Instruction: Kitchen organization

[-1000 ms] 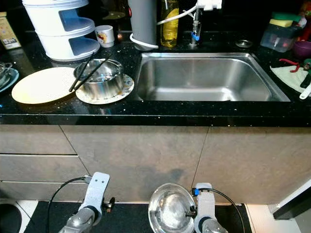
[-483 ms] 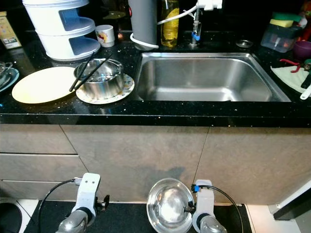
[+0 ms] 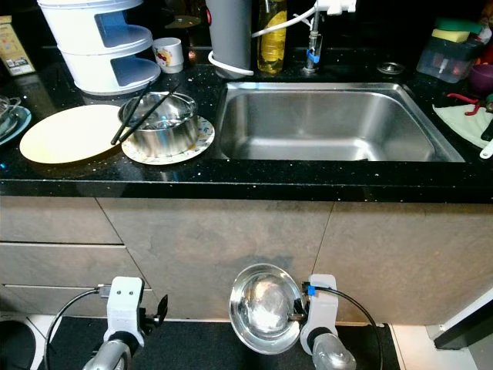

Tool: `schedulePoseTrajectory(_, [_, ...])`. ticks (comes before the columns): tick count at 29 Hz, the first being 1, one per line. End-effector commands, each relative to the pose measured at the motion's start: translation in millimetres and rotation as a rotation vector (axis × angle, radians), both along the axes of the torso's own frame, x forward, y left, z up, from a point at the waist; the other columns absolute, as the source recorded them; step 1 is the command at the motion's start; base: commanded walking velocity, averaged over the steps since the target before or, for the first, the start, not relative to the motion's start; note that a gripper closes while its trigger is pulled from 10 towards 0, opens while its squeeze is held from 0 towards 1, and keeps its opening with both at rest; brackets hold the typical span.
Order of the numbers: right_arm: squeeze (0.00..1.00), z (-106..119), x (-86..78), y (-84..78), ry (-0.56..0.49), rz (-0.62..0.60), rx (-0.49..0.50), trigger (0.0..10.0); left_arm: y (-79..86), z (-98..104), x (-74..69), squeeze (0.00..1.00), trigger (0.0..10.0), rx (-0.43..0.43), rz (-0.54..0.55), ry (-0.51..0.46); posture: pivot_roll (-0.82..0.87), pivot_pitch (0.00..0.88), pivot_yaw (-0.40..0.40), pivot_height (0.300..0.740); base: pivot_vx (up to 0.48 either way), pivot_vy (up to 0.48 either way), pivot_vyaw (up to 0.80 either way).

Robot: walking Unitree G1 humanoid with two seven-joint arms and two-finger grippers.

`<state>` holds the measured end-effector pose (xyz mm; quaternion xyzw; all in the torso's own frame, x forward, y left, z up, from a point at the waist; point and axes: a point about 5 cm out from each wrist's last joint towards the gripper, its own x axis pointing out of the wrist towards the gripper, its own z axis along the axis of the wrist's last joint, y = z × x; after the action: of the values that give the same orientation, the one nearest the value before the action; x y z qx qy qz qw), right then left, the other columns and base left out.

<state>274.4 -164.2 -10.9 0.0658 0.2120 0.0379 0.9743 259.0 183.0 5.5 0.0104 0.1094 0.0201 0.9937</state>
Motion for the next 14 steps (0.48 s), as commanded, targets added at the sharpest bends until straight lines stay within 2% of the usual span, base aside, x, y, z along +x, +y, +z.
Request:
schedulePoseTrajectory(1, [0.0, -1, -2.8, 1.8, -0.011, 0.0, 0.007, 10.0, 1.5, -6, -8.7, 0.0, 10.0, -0.017, 0.022, 0.021, -0.08, 0.149, -0.005, 0.74, 0.0, 0.0, 0.0])
schedulePoseTrajectory(7, [0.0, -1, -5.8, 2.6, -0.027, 0.033, -0.011, 10.0, 7.1, -2, -14.3, 0.0, 10.0, -0.103, 0.054, -0.02, -0.08, 0.143, -0.015, 0.74, 0.0, 0.0, 0.0])
schedulePoseTrajectory(9, [0.0, -2, -6.5, 3.0, -0.031, 0.026, -0.015, 10.0, 8.4, -6, -16.3, 0.0, 10.0, -0.067, 0.046, 0.005, -0.08, 0.136, -0.016, 0.74, 0.0, 0.0, 0.0])
schedulePoseTrajectory(11, [0.0, 4, -3.7, 1.8, -0.081, 0.014, -0.037, 10.0, 6.6, -7, -17.1, 0.0, 10.0, -0.035, 0.026, 0.009, -0.08, 0.136, -0.016, 0.74, 0.0, 0.0, 0.0])
schedulePoseTrajectory(14, [0.0, 22, 5.0, -0.1, -0.217, -0.049, 0.004, 10.0, 8.5, -6, -17.8, 0.0, 10.0, -0.03, 0.022, 0.004, -0.09, 0.127, -0.009, 0.74, 0.0, 0.0, 0.0])
